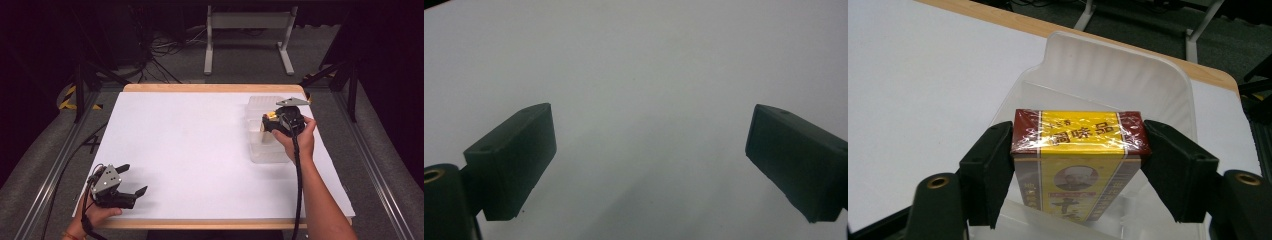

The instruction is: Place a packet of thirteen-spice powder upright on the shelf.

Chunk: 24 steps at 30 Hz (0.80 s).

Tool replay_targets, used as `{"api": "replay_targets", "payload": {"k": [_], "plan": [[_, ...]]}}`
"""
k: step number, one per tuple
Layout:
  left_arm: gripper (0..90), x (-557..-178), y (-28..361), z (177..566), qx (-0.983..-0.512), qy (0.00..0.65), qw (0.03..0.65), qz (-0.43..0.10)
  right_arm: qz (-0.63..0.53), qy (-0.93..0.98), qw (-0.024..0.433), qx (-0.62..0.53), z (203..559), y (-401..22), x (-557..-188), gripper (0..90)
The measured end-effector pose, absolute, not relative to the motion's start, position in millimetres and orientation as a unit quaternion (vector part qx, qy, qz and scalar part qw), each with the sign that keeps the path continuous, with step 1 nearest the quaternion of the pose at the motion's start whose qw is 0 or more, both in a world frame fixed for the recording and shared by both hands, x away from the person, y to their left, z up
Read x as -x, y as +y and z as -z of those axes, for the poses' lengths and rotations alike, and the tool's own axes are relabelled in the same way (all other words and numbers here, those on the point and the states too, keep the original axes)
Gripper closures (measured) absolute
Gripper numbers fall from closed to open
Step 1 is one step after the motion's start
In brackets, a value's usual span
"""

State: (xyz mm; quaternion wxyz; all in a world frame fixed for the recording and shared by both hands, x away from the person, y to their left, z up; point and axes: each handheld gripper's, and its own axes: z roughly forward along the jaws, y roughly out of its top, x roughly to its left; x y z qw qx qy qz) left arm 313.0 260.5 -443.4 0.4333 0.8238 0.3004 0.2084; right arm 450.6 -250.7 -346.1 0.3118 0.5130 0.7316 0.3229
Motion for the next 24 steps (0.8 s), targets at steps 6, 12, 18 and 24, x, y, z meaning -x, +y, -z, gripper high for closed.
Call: {"api": "replay_targets", "payload": {"k": [6, 12, 18, 24], "plan": [[6.6, -312.8, 260.8, 443.0, -0.822, 0.302, 0.435, -0.209, -0.325, 0.730, 0.310, -0.515, 347.1, -254.0, -449.6, 31.0], [6.5, -312.8, 261.4, 442.7, -0.820, 0.303, 0.439, -0.207, -0.324, 0.733, 0.307, -0.513, 347.5, -255.7, -447.6, 29.4], [6.5, -312.9, 262.0, 442.3, -0.819, 0.303, 0.440, -0.209, -0.325, 0.736, 0.305, -0.509, 347.6, -256.7, -444.8, 27.2], [6.5, -312.5, 262.2, 441.8, -0.818, 0.305, 0.441, -0.208, -0.326, 0.739, 0.306, -0.504, 347.0, -256.9, -442.4, 25.9]]}}
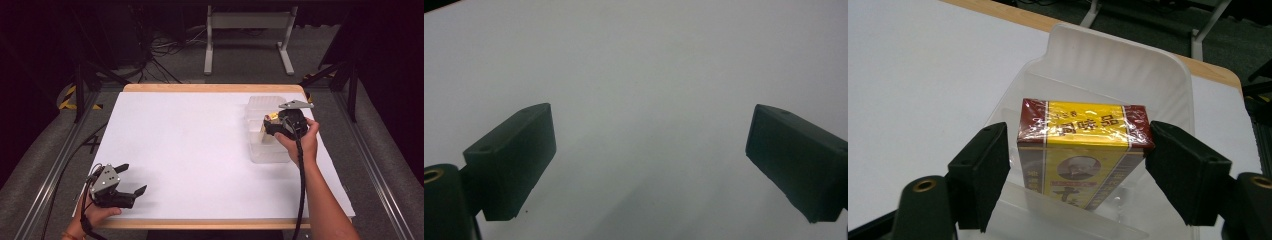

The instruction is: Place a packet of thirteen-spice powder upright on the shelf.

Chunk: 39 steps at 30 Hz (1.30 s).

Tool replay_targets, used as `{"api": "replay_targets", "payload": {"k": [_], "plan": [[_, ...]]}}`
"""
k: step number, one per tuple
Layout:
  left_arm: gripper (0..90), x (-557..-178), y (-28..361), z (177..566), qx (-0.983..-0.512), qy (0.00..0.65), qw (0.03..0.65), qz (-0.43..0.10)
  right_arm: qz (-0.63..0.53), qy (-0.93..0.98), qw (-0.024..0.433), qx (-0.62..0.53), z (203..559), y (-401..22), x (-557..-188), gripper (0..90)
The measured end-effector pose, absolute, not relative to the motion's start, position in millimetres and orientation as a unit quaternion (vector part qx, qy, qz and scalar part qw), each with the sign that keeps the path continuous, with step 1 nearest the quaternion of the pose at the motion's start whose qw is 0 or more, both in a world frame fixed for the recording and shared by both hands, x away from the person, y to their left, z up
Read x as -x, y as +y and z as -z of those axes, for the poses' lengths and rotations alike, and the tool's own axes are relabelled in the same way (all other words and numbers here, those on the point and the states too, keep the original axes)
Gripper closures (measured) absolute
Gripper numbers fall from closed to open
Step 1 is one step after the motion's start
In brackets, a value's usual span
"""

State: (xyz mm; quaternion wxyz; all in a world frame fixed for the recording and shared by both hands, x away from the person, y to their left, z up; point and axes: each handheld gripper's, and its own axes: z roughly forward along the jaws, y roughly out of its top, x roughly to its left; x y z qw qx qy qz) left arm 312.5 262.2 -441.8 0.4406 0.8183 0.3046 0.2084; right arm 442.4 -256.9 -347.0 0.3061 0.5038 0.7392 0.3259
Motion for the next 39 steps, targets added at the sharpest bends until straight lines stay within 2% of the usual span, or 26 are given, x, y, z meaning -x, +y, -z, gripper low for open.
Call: {"api": "replay_targets", "payload": {"k": [39], "plan": [[6.5, -312.5, 264.5, 440.5, -0.817, 0.306, 0.441, -0.210, -0.321, 0.783, 0.301, -0.440, 339.2, -261.6, -410.6, 23.6]]}}
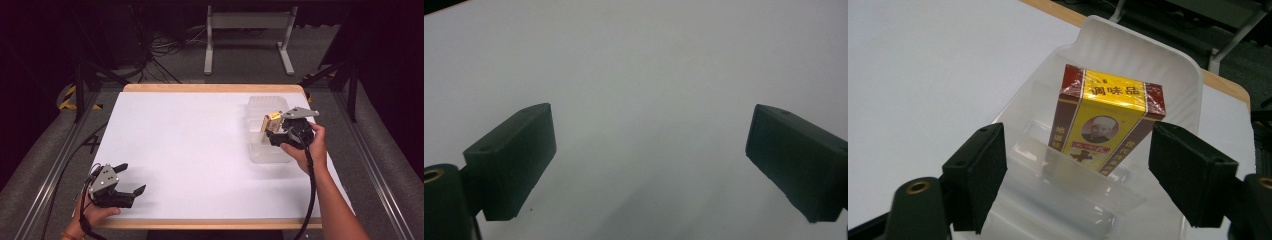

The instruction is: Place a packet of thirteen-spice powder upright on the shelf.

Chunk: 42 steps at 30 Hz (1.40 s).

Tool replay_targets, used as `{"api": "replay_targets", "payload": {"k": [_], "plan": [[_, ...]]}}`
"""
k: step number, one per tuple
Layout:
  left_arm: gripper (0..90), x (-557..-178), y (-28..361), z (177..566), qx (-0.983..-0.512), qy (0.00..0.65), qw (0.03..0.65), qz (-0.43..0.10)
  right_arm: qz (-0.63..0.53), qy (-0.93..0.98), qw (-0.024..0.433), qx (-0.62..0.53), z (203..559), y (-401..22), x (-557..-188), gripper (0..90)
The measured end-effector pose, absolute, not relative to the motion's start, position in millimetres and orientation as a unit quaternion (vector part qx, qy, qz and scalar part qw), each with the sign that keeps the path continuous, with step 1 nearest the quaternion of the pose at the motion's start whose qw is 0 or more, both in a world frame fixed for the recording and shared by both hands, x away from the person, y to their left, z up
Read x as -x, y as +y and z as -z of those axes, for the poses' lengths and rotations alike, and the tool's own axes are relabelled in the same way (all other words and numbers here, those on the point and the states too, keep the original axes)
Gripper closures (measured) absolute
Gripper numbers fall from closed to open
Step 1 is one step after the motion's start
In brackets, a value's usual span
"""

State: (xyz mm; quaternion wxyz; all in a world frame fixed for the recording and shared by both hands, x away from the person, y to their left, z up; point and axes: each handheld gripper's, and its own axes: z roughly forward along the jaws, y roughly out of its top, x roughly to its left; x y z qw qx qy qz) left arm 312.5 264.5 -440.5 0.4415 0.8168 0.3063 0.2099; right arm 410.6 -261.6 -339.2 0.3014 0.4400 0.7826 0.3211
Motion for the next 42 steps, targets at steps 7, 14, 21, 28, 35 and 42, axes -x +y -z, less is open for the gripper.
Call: {"api": "replay_targets", "payload": {"k": [7, 14, 21, 28, 35, 42], "plan": [[6.6, -312.4, 264.5, 440.3, -0.816, 0.308, 0.443, -0.210, -0.321, 0.791, 0.297, -0.427, 339.0, -263.2, -399.3, 23.2], [6.4, -313.3, 264.9, 440.0, -0.813, 0.311, 0.445, -0.210, -0.321, 0.800, 0.295, -0.412, 338.5, -265.2, -386.9, 22.4], [6.4, -313.4, 265.3, 440.1, -0.812, 0.313, 0.446, -0.208, -0.327, 0.801, 0.301, -0.400, 338.8, -267.4, -375.5, 22.4], [6.4, -312.6, 266.2, 439.6, -0.810, 0.314, 0.448, -0.211, -0.331, 0.804, 0.302, -0.390, 339.3, -270.6, -365.2, 22.2], [6.4, -312.3, 265.9, 439.1, -0.811, 0.314, 0.447, -0.211, -0.336, 0.808, 0.305, -0.376, 343.2, -275.1, -352.8, 20.5], [6.2, -312.0, 267.5, 439.0, -0.809, 0.316, 0.448, -0.213, -0.337, 0.812, 0.304, -0.367, 348.7, -280.8, -339.9, 19.0]]}}
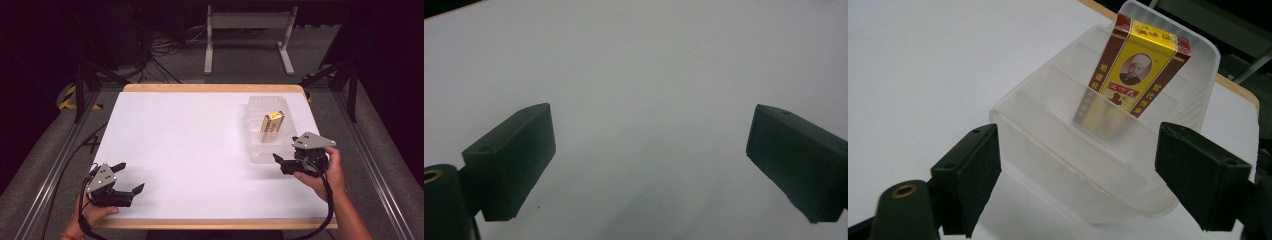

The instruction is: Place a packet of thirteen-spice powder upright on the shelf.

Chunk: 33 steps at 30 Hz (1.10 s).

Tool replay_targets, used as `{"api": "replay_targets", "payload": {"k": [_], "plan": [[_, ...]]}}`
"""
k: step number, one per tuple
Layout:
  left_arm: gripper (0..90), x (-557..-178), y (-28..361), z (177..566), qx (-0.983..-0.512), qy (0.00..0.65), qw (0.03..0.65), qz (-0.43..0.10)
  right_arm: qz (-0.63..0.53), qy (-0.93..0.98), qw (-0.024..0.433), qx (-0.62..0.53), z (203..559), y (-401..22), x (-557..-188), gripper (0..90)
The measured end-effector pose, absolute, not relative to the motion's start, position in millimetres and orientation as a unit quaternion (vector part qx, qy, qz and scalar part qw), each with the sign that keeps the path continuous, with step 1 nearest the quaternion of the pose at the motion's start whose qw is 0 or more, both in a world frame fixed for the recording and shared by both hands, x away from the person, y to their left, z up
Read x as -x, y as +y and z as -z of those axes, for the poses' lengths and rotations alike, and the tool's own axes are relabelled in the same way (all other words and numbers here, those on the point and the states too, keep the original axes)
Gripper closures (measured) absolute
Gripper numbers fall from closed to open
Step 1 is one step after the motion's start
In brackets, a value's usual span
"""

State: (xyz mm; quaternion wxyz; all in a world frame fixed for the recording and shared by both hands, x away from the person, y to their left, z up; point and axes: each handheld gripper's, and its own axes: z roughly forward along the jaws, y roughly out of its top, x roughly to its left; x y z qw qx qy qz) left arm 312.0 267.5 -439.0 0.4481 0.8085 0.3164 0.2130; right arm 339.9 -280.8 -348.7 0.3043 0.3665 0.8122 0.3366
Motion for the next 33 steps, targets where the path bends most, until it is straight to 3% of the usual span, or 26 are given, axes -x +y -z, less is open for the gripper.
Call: {"api": "replay_targets", "payload": {"k": [22, 33], "plan": [[6.2, -310.3, 266.8, 438.4, -0.808, 0.311, 0.450, -0.218, -0.324, 0.815, 0.321, -0.358, 375.9, -301.6, -307.6, 17.2], [6.2, -309.8, 266.2, 439.2, -0.811, 0.302, 0.454, -0.214, -0.296, 0.816, 0.313, -0.385, 406.3, -318.7, -301.1, 15.9]]}}
